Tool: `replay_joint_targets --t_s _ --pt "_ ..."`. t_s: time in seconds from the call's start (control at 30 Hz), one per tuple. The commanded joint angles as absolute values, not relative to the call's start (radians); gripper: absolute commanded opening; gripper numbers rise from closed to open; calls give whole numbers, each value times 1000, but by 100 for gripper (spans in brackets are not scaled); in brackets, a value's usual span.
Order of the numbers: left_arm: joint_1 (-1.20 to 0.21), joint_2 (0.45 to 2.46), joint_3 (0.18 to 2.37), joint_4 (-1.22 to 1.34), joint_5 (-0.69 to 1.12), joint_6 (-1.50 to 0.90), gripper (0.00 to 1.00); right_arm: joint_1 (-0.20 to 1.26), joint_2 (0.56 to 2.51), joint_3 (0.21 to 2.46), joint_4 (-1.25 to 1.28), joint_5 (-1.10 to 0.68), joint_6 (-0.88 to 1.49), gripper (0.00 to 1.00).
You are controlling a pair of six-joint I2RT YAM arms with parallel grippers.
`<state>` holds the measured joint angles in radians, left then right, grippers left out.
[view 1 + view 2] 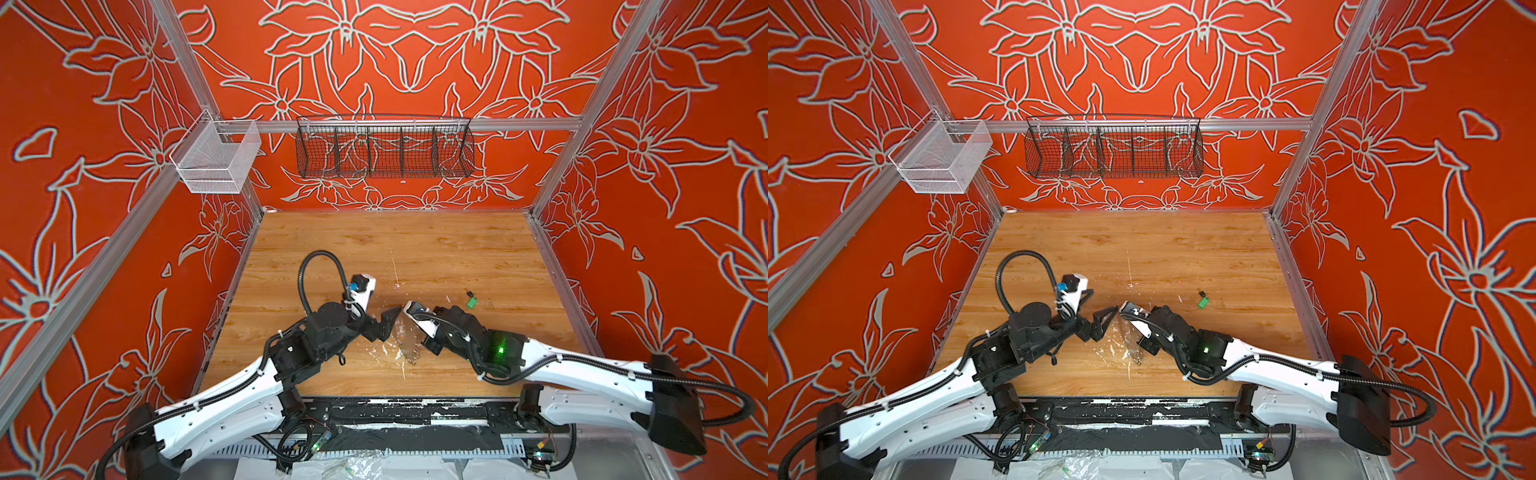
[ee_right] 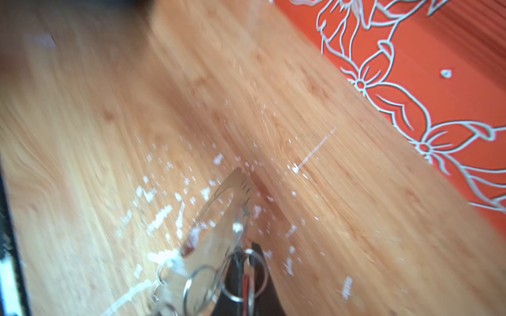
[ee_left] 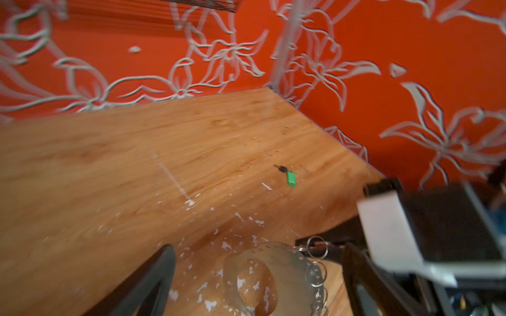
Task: Attach keys to a key ring
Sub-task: Insert the key into the keyring, then place the keyring at the center of the table.
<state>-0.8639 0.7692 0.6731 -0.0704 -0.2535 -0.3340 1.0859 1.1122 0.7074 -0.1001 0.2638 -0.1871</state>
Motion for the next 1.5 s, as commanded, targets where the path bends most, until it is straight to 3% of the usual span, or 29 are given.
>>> replay_joint_targets --t_s 0.0,0.1,0.23,0.47,0.77,0.93,1.07,1.17,1.47 --pt "-860 763 846 -485 -544 -802 97 1086 1146 866 -308 300 -352 0" --pt "-862 826 1019 -744 -532 -1042 97 1086 1165 960 -368 261 -432 0" --pt "-866 880 1155 -907 -473 -1198 97 1087 1178 1032 -458 184 -631 0" --pt "-883 880 1273 -1117 -462 -1462 97 1088 1235 1116 -610 278 -824 0" --pt "-888 862 1282 -1176 -498 -1508 97 1086 1312 1275 -834 383 -1167 0" --pt "-902 796 1262 -1201 -533 -1523 97 1088 1389 1438 -1134 306 -1070 0" --pt "-905 718 1163 -1088 -544 -1481 97 1086 1474 1472 -1300 477 -983 0" --pt "-905 730 1166 -1080 -569 -1466 97 1085 1491 1482 -1266 606 -998 0" --pt "-905 805 1231 -1131 -568 -1472 97 1079 1500 1458 -1054 707 -1224 0"
